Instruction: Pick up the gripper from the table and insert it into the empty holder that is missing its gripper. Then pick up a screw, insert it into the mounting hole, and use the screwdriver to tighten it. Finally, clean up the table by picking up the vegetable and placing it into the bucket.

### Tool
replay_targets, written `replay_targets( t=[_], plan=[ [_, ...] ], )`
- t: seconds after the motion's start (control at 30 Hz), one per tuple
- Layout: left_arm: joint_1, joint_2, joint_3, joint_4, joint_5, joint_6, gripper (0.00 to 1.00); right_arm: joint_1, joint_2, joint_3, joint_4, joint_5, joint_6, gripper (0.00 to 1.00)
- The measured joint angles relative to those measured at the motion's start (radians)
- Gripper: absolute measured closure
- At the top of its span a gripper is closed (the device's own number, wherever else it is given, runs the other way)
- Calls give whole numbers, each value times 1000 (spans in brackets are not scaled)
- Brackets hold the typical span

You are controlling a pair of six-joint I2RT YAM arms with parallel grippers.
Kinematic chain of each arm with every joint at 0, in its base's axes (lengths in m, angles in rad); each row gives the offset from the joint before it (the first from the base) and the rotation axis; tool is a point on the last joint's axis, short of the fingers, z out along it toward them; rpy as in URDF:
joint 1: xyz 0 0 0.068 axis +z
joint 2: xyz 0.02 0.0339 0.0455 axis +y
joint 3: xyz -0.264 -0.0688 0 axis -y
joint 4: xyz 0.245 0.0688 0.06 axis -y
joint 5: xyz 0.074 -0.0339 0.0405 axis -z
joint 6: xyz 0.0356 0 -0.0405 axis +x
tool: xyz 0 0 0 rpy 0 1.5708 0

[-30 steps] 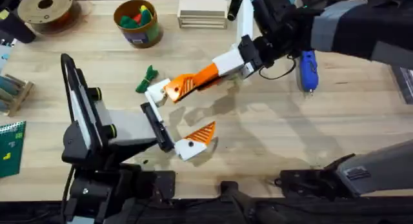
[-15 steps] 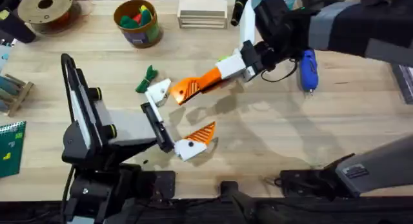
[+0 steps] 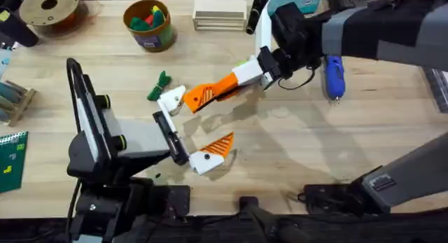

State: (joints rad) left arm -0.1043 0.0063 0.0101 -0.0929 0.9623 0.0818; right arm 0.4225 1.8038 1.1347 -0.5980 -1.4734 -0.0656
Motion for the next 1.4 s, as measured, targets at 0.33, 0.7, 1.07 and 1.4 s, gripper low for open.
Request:
replay_targets(
  t=[0.33,0.7,1.07,1.4],
  plan=[
    [0,0,0,0,0,0,5,0,0,0,3,-10,23,995],
    [0,0,0,0,3,0,6,19,62,0,22,-46,37,995],
    [0,0,0,0,7,0,6,19,61,0,27,-50,70,995],
    [0,0,0,0,7,0,6,21,62,28,25,-43,89,996]
  ],
)
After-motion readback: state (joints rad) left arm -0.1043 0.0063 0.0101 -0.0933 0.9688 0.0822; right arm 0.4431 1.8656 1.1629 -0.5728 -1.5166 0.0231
